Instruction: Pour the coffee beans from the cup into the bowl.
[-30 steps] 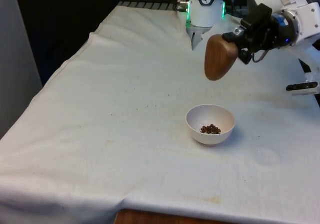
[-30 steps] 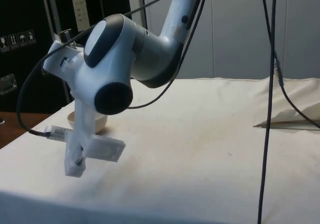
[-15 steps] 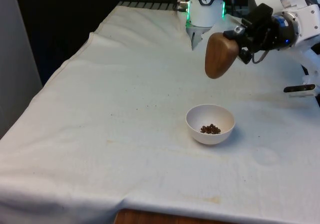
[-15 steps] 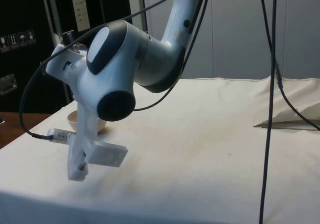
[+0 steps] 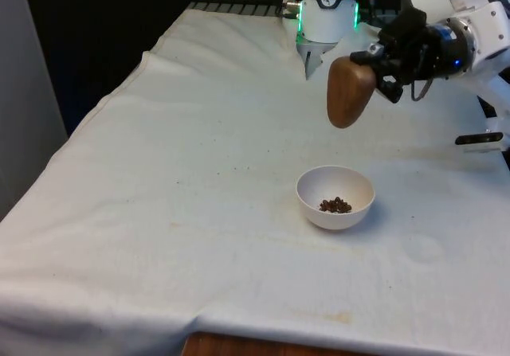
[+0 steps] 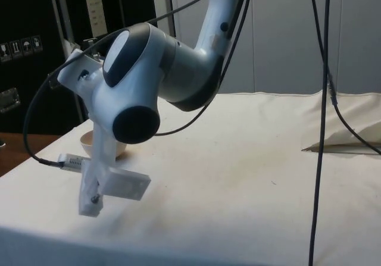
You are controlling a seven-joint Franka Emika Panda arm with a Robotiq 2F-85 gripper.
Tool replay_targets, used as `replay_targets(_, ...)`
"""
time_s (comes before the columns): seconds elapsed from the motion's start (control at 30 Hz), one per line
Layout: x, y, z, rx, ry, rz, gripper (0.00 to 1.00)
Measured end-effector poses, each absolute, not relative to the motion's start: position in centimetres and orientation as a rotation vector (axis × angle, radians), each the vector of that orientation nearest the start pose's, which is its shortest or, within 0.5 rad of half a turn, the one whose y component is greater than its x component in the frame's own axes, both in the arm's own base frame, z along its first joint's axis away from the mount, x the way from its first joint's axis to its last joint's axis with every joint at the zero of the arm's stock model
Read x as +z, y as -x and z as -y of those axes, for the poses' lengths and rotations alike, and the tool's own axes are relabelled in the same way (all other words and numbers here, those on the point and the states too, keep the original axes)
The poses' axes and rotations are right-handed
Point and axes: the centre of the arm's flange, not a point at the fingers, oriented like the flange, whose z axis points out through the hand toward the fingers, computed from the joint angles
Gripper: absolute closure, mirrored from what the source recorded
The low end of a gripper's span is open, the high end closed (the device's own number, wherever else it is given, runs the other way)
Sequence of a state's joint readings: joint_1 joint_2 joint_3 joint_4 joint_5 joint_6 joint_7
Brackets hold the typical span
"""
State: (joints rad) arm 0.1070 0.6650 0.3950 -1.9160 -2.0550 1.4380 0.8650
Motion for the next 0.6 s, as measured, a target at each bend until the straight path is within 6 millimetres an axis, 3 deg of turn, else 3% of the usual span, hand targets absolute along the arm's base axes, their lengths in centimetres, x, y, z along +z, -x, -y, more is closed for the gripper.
replay_targets(0.6,21.7,-58.4,-18.7,0.542,-1.426,-0.466,1.0)
